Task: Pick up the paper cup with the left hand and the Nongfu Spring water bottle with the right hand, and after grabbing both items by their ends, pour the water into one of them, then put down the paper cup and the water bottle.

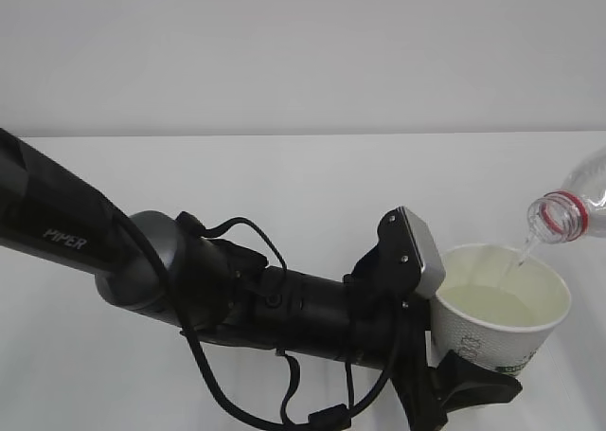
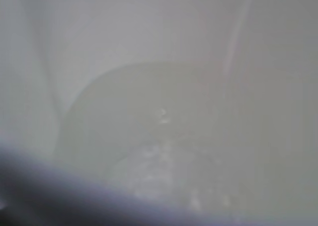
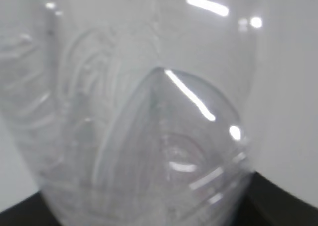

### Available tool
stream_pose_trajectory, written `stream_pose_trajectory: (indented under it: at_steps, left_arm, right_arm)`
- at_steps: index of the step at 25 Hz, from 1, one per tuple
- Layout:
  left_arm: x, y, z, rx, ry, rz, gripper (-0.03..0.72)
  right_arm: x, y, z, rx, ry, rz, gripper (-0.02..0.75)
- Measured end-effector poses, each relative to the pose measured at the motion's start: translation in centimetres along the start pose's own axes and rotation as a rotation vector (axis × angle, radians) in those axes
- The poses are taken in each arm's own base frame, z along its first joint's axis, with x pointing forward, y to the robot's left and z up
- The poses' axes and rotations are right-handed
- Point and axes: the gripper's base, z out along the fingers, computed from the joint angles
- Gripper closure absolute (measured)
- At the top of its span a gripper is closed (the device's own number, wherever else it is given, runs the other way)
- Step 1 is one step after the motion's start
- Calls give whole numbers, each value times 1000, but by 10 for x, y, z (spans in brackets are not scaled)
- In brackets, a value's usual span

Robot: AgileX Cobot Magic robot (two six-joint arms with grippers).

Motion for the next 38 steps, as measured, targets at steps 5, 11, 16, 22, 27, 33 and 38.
stream_pose_trajectory:
  at_steps: [5, 11, 16, 22, 27, 33, 38]
  left_arm:
    - [0, 0, 0, 0, 0, 0, 172]
    - [0, 0, 0, -1, 1, 0, 172]
    - [0, 0, 0, -1, 1, 0, 172]
    - [0, 0, 0, -1, 1, 0, 172]
    - [0, 0, 0, -1, 1, 0, 172]
    - [0, 0, 0, -2, 3, 0, 172]
    - [0, 0, 0, -2, 3, 0, 172]
  right_arm:
    - [0, 0, 0, 1, 0, -1, 292]
    - [0, 0, 0, 1, 1, 0, 292]
    - [0, 0, 0, 3, 1, -1, 292]
    - [0, -1, 0, 8, 1, -1, 292]
    - [0, -1, 0, 8, 1, -1, 292]
    - [0, -1, 0, 8, 1, -2, 292]
    - [0, -1, 0, 8, 1, -3, 292]
